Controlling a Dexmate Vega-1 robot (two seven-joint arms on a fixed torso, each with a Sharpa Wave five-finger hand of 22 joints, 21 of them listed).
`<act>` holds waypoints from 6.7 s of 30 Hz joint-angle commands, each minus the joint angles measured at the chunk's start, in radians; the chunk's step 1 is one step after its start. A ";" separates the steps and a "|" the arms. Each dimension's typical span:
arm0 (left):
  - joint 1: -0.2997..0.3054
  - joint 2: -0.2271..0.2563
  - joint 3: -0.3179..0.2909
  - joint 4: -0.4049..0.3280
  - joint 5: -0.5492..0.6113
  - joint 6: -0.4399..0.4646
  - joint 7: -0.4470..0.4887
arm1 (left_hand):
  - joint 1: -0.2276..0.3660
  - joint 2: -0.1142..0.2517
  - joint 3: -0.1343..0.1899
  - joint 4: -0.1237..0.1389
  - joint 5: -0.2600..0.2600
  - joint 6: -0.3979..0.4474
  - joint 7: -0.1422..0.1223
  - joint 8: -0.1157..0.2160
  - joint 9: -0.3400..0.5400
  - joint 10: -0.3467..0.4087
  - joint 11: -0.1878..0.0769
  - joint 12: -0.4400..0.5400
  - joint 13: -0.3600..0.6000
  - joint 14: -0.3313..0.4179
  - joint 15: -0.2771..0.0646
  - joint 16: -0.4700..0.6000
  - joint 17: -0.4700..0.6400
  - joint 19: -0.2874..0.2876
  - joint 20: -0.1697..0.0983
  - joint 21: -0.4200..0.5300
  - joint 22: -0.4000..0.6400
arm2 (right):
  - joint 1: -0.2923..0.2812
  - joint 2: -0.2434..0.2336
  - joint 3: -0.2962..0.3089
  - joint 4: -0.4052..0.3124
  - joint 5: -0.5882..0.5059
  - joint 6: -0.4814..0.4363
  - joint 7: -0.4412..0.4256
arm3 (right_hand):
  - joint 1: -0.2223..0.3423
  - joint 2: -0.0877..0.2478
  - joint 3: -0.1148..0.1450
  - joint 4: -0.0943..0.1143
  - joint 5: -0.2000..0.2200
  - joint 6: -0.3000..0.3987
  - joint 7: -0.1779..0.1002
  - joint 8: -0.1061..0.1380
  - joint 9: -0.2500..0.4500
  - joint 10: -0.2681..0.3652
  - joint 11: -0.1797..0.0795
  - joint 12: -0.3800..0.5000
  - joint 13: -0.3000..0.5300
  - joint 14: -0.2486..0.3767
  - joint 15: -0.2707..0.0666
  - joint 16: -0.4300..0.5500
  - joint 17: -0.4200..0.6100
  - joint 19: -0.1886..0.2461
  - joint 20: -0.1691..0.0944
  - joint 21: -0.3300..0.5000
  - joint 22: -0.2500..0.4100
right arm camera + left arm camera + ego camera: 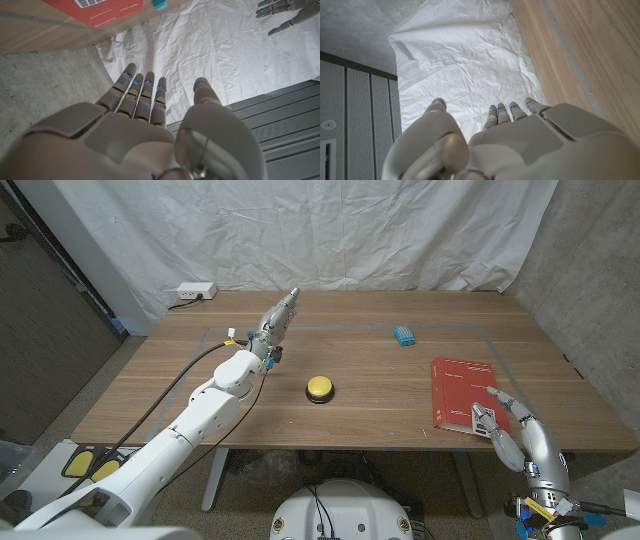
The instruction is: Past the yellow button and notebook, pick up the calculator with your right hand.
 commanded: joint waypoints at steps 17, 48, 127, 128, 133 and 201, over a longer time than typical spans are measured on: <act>-0.010 -0.015 0.004 -0.040 0.019 0.026 0.040 | 0.013 0.004 -0.006 -0.001 -0.004 -0.011 0.005 -0.001 0.003 -0.014 -0.005 0.000 0.002 -0.007 0.005 -0.002 0.002 -0.006 -0.074 -0.005 0.003 | -0.041 -0.046 0.002 0.005 -0.080 -0.090 -0.101 | 0.018 0.003 0.009 0.010 0.010 0.016 -0.008 -0.002 0.006 0.015 -0.007 0.002 0.005 0.024 -0.041 0.007 0.006 0.023 -0.038 -0.004 0.005; -0.003 -0.004 -0.001 -0.036 0.016 0.008 0.023 | 0.015 0.010 -0.010 -0.001 -0.007 -0.007 0.001 0.002 0.004 -0.010 -0.011 0.003 0.002 -0.005 0.003 -0.001 0.003 -0.008 -0.060 -0.005 0.003 | -0.039 -0.178 -0.115 0.001 -0.224 -0.388 -0.223 | 0.059 -0.018 0.019 0.005 0.027 0.032 -0.072 -0.005 0.010 0.041 -0.064 0.006 0.012 0.081 -0.084 0.018 0.012 0.065 -0.068 -0.007 0.006; -0.029 -0.012 -0.003 -0.078 0.042 0.011 0.039 | 0.013 0.019 -0.024 0.004 -0.013 -0.010 -0.001 0.001 0.004 -0.015 -0.017 0.003 0.003 -0.012 0.003 -0.001 0.004 -0.015 -0.047 -0.006 0.005 | 0.131 -0.412 -0.413 0.069 -0.294 -0.967 -0.323 | 0.225 -0.076 0.046 0.029 0.116 0.002 -0.127 0.013 0.034 0.034 -0.084 0.041 0.074 0.049 -0.122 0.021 0.057 0.053 -0.096 -0.068 0.008; -0.029 -0.014 -0.003 -0.076 0.040 0.007 0.036 | 0.013 0.019 -0.024 0.004 -0.013 -0.010 -0.001 0.001 0.004 -0.015 -0.017 0.003 0.003 -0.012 0.003 -0.001 0.004 -0.015 -0.047 -0.006 0.005 | 0.134 -0.415 -0.415 0.070 -0.290 -0.969 -0.323 | 0.225 -0.076 0.046 0.029 0.116 0.003 -0.129 0.014 0.034 0.034 -0.083 0.042 0.075 0.049 -0.122 0.022 0.058 0.053 -0.097 -0.068 0.008; -0.030 -0.013 -0.004 -0.078 0.038 0.016 0.039 | 0.013 0.020 -0.025 0.004 -0.013 -0.010 -0.002 0.001 0.004 -0.014 -0.016 0.003 0.003 -0.013 0.003 -0.001 0.004 -0.016 -0.045 -0.006 0.005 | 0.152 -0.425 -0.426 0.084 -0.280 -0.994 -0.323 | 0.224 -0.078 0.043 0.030 0.121 0.006 -0.130 0.017 0.037 0.038 -0.085 0.048 0.082 0.053 -0.126 0.025 0.061 0.055 -0.098 -0.069 0.008; -0.032 -0.008 -0.005 -0.132 0.048 0.040 0.059 | 0.011 0.026 -0.036 0.008 -0.017 -0.013 -0.004 0.001 0.004 -0.021 -0.021 0.003 0.003 -0.022 0.001 -0.001 0.004 -0.026 -0.038 -0.007 0.006 | 0.229 -0.092 -0.259 0.360 -0.500 -0.758 -0.352 | 0.298 -0.075 0.018 0.032 0.194 0.029 -0.166 0.065 0.074 0.000 -0.120 0.104 0.174 0.046 -0.145 0.042 0.126 0.058 -0.113 -0.100 0.016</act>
